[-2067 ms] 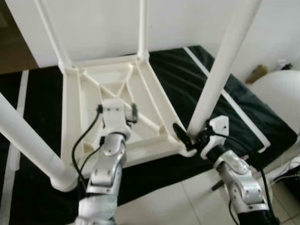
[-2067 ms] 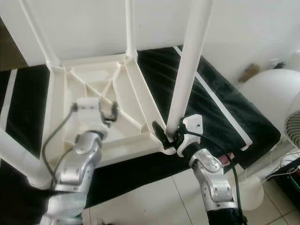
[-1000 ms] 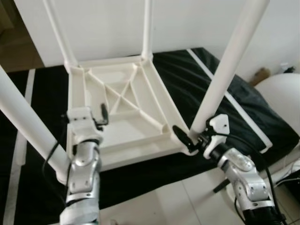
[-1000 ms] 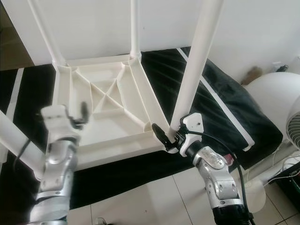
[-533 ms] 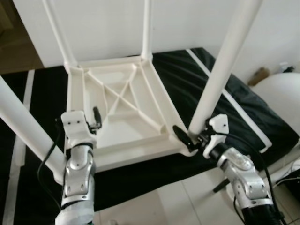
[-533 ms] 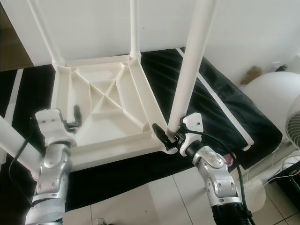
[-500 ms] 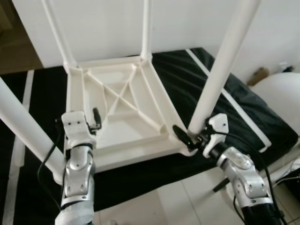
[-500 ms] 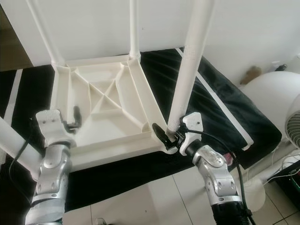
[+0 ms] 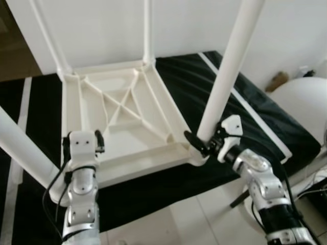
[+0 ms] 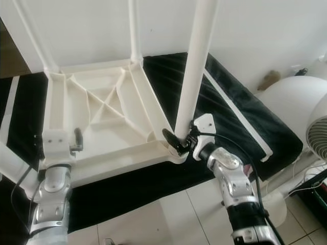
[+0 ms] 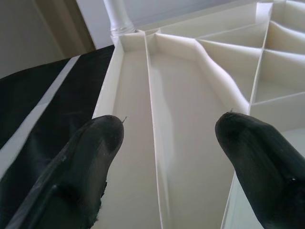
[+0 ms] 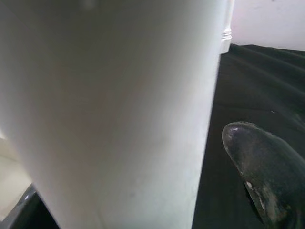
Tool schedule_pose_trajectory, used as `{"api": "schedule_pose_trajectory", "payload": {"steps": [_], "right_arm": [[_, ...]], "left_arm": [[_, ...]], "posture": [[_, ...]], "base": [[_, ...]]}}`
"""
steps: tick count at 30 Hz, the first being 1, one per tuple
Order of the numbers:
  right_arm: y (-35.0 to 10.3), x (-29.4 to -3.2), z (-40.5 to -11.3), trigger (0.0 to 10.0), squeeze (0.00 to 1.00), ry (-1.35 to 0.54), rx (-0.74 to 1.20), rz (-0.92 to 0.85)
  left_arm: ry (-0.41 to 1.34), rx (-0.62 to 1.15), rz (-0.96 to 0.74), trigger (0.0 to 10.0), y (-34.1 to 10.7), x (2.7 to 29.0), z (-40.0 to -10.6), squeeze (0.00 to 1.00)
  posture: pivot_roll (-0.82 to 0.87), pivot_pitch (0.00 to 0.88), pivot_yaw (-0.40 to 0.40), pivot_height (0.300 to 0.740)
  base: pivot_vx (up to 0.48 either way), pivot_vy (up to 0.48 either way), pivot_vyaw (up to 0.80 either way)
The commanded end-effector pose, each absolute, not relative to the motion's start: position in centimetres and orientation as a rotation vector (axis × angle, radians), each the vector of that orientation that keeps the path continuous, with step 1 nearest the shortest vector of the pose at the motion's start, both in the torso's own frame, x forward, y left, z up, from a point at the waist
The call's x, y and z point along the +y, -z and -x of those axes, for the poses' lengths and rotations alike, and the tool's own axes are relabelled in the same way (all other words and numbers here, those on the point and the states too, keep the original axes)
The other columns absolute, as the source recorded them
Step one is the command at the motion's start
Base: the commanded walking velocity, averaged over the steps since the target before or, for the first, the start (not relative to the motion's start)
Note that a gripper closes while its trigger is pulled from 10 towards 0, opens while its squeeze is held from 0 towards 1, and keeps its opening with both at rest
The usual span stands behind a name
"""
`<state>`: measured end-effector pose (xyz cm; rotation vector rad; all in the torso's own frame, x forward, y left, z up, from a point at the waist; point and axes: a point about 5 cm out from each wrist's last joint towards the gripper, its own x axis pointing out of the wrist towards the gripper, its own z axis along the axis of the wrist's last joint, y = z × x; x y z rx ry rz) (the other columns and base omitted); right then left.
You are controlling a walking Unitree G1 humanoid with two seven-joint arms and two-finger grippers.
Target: Building children table
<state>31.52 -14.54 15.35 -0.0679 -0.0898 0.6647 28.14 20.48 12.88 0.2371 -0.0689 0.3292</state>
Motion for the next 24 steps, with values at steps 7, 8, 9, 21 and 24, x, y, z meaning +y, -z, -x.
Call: {"api": "schedule_pose_trajectory", "payload": {"steps": [7,8,9,21,24], "right_arm": [[-14.7,-13.9,-32.7,10.0,0.0,-0.751,-0.031,0.12],[-14.7,-13.9,-32.7,10.0,0.0,-0.751,-0.031,0.12],[-14.7,-13.9,-32.7,10.0,0.0,-0.753,-0.03,0.118],[-13.7,-13.0,-32.7,10.0,0.0,-0.793,-0.019,0.103],[-13.3,-12.3,-32.5,10.0,0.0,-0.803,-0.018,0.095]], "left_arm": [[-0.907,-0.072,-0.269,10.0,-12.8,24.9,-25.0,0.0],[-0.907,-0.072,-0.269,10.0,-12.8,24.9,-25.0,0.0],[-0.909,-0.073,-0.27,10.0,-12.8,24.9,-25.0,0.0],[-0.939,-0.067,-0.353,10.0,-12.7,26.0,-23.4,0.0],[-0.92,-0.077,-0.419,10.0,-12.7,26.1,-23.1,0.0]], "posture": [[0.02,0.062,-0.021,0.74],[0.02,0.062,-0.021,0.74],[0.02,0.062,-0.023,0.74],[0.04,0.071,-0.036,0.74],[0.03,0.071,-0.033,0.74]], "base": [[0.0,0.0,0.0],[0.0,0.0,0.0],[0.0,0.0,0.0],[0.0,0.0,0.0],[0.0,0.0,0.0]]}}
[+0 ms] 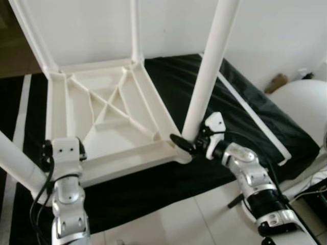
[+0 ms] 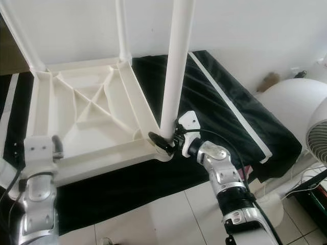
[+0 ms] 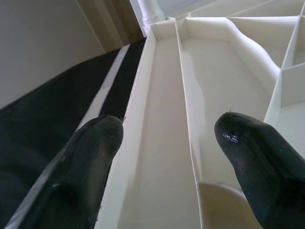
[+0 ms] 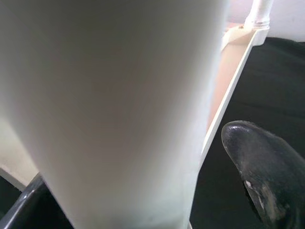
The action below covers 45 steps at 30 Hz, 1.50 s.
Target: Building children table
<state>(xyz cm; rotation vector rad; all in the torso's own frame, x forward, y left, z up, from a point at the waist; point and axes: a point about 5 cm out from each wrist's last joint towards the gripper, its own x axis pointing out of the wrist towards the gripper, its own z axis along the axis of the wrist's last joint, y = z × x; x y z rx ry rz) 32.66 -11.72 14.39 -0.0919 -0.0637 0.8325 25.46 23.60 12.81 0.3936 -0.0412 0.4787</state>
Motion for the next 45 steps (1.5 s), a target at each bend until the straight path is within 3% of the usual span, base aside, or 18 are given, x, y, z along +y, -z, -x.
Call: {"api": "schedule_pose_trajectory", "payload": {"steps": [1,5,11,21,31,34,42,45], "right_arm": [[-13.3,-12.1,-32.5,10.0,0.0,-0.807,-0.019,0.094],[-13.5,-12.2,-32.1,10.0,0.0,-0.774,-0.054,0.097],[-14.0,-14.1,-30.9,10.0,0.0,-0.634,-0.126,0.072],[-14.8,-15.1,-29.1,10.0,0.0,-0.465,-0.248,0.016],[-14.8,-12.9,-26.3,10.0,0.0,-0.429,-0.287,-0.142],[-14.6,-12.5,-26.1,10.0,0.0,-0.397,-0.274,-0.164],[-14.3,-12.8,-24.4,10.0,0.0,-0.327,-0.289,-0.187],[-14.1,-13.2,-23.8,10.0,0.0,-0.302,-0.297,-0.176]], "left_arm": [[-0.91,-0.077,-0.425,10.0,-12.7,26.0,-23.1,0.0],[-0.786,-0.122,-0.365,10.0,-12.6,24.7,-23.4,0.0],[-0.391,-0.257,-0.3,10.0,-13.1,20.6,-24.0,0.0],[0.082,-0.344,-0.205,10.0,-13.9,15.0,-25.2,0.0],[0.374,-0.37,-0.189,10.0,-14.8,12.2,-25.1,0.0],[0.391,-0.368,-0.257,10.0,-14.5,11.6,-25.2,0.0],[0.448,-0.309,-0.124,10.0,-14.2,11.1,-25.5,0.0],[0.423,-0.311,-0.154,10.0,-14.3,11.2,-25.6,0.0]], "posture": [[0.03,0.071,-0.033,0.74],[0.04,0.066,-0.037,0.74],[0.05,0.054,-0.034,0.74],[0.03,0.044,-0.021,0.74],[0.02,0.037,-0.011,0.74],[0.01,0.036,-0.007,0.74],[-0.01,0.033,0.001,0.74],[-0.01,0.032,0.002,0.74]], "base": [[0.0,0.0,0.0],[0.0,0.0,0.0],[0.0,0.0,0.0],[0.0,0.0,0.0],[0.0,0.0,0.0],[0.0,0.0,0.0],[0.0,0.0,0.0],[0.0,0.0,0.0]]}}
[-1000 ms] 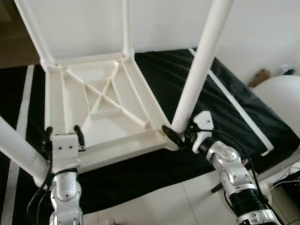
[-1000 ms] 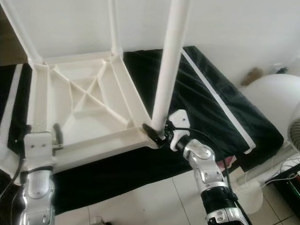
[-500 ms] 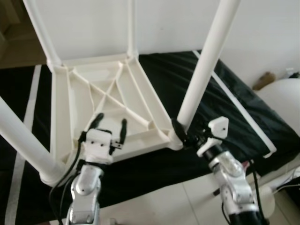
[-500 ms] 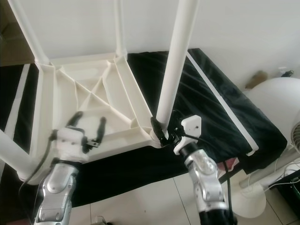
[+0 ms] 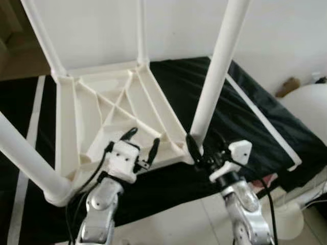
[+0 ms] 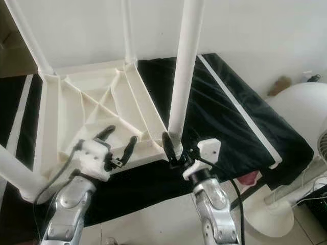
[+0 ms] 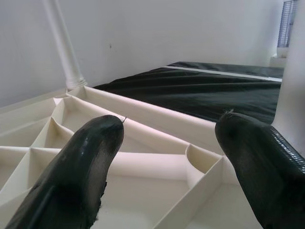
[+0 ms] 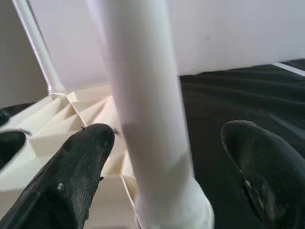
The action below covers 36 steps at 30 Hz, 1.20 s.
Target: Building children table
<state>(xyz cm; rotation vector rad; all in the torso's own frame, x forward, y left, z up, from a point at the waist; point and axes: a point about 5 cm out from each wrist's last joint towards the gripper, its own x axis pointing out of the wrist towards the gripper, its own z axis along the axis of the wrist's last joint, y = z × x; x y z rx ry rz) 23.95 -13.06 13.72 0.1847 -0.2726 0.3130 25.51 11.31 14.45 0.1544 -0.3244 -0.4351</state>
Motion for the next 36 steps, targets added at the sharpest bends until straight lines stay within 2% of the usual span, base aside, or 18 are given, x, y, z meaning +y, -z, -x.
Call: {"api": "schedule_pose_trajectory", "payload": {"steps": [1,7,16,36], "right_arm": [[-14.2,-13.3,-23.5,10.0,0.0,-0.278,-0.305,-0.114],[-13.8,-14.0,-23.2,10.0,0.0,-0.184,-0.292,-0.148],[-13.6,-14.4,-23.1,10.0,0.0,-0.159,-0.274,-0.165],[-12.8,-16.6,-23.5,10.0,0.0,-0.061,-0.238,-0.142]], "left_arm": [[0.427,-0.326,-0.151,10.0,-14.6,11.3,-25.5,0.0],[0.415,-0.331,-0.144,10.0,-14.7,12.0,-25.6,0.0],[0.367,-0.299,-0.113,10.0,-14.6,13.4,-26.2,0.0],[0.345,-0.296,-0.111,10.0,-14.8,14.1,-27.0,0.0]], "posture": [[-0.01,0.029,0.004,0.74],[0.0,0.023,-0.003,0.74],[0.0,0.024,-0.007,0.74],[-0.01,0.028,0.001,0.74]], "base": [[0.0,0.0,0.0],[0.0,0.0,0.0],[0.0,0.0,0.0],[0.0,-0.012,0.0]]}}
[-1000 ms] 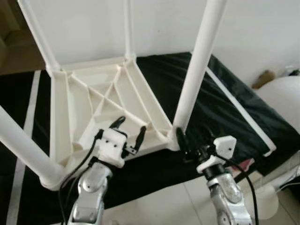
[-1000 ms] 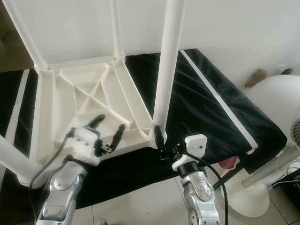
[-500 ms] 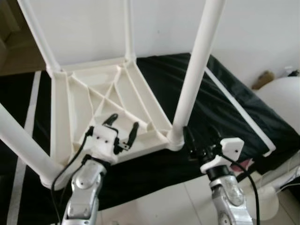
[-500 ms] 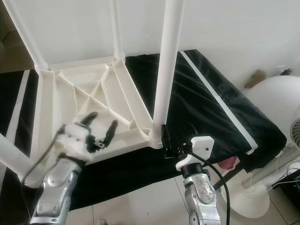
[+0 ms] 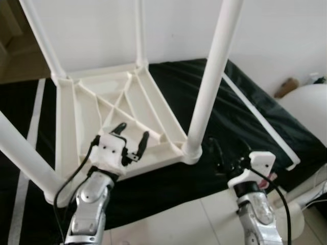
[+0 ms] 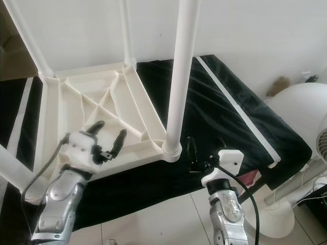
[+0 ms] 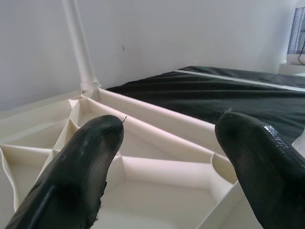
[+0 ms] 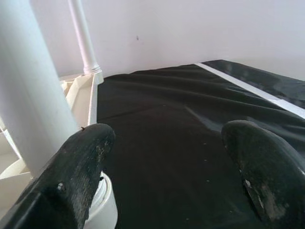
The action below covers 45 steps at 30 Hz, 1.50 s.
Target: Building children table
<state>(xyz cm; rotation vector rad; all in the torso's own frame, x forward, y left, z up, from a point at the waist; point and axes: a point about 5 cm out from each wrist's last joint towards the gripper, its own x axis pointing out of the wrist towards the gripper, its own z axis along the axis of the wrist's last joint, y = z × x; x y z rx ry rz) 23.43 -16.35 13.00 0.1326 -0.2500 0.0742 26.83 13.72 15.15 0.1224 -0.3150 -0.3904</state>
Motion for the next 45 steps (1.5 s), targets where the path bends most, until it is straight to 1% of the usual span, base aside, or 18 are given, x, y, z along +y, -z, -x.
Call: {"api": "schedule_pose_trajectory", "payload": {"steps": [1,8,22,26,30,36,39,45], "right_arm": [[-12.9,-16.7,-23.6,10.0,0.0,-0.06,-0.238,-0.144],[-12.8,-16.6,-23.7,10.0,0.0,-0.081,-0.233,-0.116],[-12.8,-17.2,-23.9,10.0,0.0,-0.085,-0.227,-0.107],[-12.8,-17.1,-24.0,10.0,0.0,-0.107,-0.224,-0.09],[-12.9,-17.1,-23.9,10.0,0.0,-0.115,-0.227,-0.085],[-13.1,-17.0,-24.1,10.0,0.0,-0.131,-0.232,-0.079],[-13.4,-16.9,-24.3,10.0,0.0,-0.144,-0.23,-0.091],[-13.8,-17.5,-24.9,10.0,0.0,-0.132,-0.232,-0.061]], "left_arm": [[0.342,-0.296,-0.11,10.0,-14.8,14.2,-27.0,0.0],[0.333,-0.287,-0.113,10.0,-14.7,14.2,-27.0,0.0],[0.321,-0.278,-0.099,10.0,-14.5,14.0,-27.0,0.0],[0.276,-0.292,-0.081,10.0,-14.7,14.0,-26.9,0.0],[0.286,-0.292,-0.079,10.0,-14.7,13.5,-26.5,0.0],[0.243,-0.287,-0.08,10.0,-14.7,13.4,-26.7,0.0],[0.217,-0.262,-0.091,10.0,-14.5,13.4,-27.1,0.0],[0.233,-0.242,-0.105,10.0,-14.0,13.2,-27.5,0.0]], "posture": [[-0.01,0.028,0.001,0.74],[-0.01,0.031,-0.005,0.74],[-0.01,0.037,-0.011,0.74],[-0.01,0.04,-0.01,0.74],[-0.01,0.042,-0.011,0.74],[-0.01,0.046,-0.014,0.74],[-0.02,0.051,-0.015,0.74],[-0.03,0.059,-0.029,0.74]], "base": [[0.0,-0.247,0.0],[0.0,-0.274,0.0],[0.0,-0.308,0.05],[0.0,0.0,0.8],[0.0,0.0,0.8],[0.0,0.0,0.8],[0.0,0.0,0.0],[0.0,0.0,0.0]]}}
